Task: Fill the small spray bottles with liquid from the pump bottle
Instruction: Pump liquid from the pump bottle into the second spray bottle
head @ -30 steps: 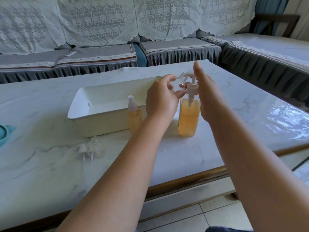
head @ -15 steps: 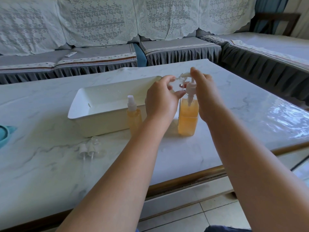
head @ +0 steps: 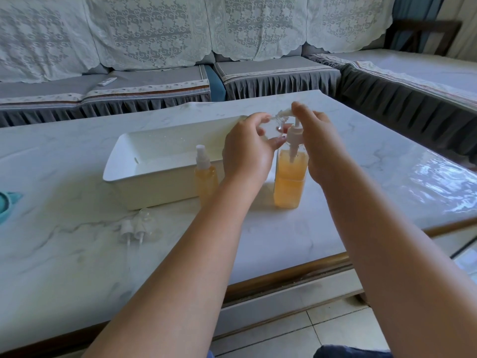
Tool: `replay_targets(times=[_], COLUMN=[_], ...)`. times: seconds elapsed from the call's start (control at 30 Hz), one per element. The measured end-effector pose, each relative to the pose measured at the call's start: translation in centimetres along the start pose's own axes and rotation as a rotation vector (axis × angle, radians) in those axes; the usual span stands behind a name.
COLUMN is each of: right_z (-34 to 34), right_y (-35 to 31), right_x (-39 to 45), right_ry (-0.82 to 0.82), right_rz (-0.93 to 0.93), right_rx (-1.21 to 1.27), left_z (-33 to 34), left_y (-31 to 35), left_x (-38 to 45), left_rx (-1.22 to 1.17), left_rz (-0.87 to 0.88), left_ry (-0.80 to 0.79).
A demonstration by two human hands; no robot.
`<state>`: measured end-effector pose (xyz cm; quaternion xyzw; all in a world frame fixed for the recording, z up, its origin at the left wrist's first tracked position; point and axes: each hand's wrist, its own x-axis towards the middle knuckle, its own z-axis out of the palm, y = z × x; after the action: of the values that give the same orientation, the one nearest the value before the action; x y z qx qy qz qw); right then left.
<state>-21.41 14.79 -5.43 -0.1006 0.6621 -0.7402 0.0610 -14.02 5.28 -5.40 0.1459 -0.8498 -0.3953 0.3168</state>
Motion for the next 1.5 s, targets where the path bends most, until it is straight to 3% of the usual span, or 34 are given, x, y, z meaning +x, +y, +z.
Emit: replay_targets(times=[0.2,0.37,1.03,1.5], right_z=[0.6,0.6,-0.2,0.2], right_y=[0.4,0.2,-0.3,-0.4], right_x=[0.2,0.0,-0.8,-0.8], right_ry=[0.09,0.049,0.007,0.003], right_rz=[-0.053,-0.013,-0.012,0.019], right_rx=[-0.024,0.067,0.037,0.025], left_z=[0.3,0.1,0.2,-0.2], left_y=[-0.2,0.1,-0.4,0.1], left_x=[-0.4,0.0,-0.3,0.1], left_rx=[0.033,0.024,0.046,0.024], left_rz=[-0.027,0.01,-0.021,0.018], left_ry=[-0.02,0.016,-0.03,0.023])
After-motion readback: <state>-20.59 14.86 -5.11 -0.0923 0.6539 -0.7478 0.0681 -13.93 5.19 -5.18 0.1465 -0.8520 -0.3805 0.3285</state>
